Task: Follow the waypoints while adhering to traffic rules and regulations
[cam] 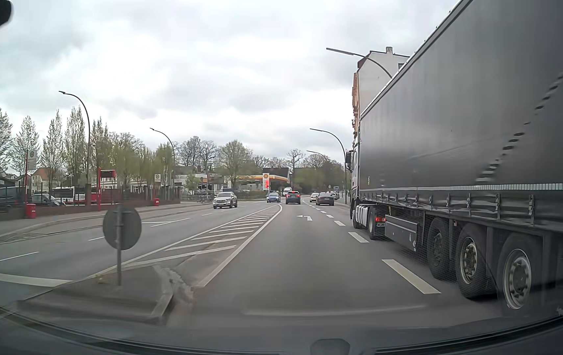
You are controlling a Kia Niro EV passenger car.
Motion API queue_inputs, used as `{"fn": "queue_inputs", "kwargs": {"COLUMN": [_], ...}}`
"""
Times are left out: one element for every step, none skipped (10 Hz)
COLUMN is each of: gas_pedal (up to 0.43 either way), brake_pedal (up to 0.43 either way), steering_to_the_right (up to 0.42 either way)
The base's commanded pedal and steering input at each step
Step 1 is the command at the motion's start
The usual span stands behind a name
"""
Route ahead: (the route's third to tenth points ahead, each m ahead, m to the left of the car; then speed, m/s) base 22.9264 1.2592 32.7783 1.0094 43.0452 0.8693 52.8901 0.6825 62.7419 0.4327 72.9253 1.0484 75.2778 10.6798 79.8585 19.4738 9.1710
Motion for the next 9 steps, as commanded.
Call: {"fn": "queue_inputs", "kwargs": {"gas_pedal": [0.0,0.0,0.0,0.0,0.008,0.028,0.028,0.039,0.039], "brake_pedal": [0.006,0.006,0.006,0.006,0.006,0.006,0.006,0.006,0.006], "steering_to_the_right": [0.0,0.0,-0.001,-0.002,-0.003,-0.003,-0.003,-0.004,-0.003]}}
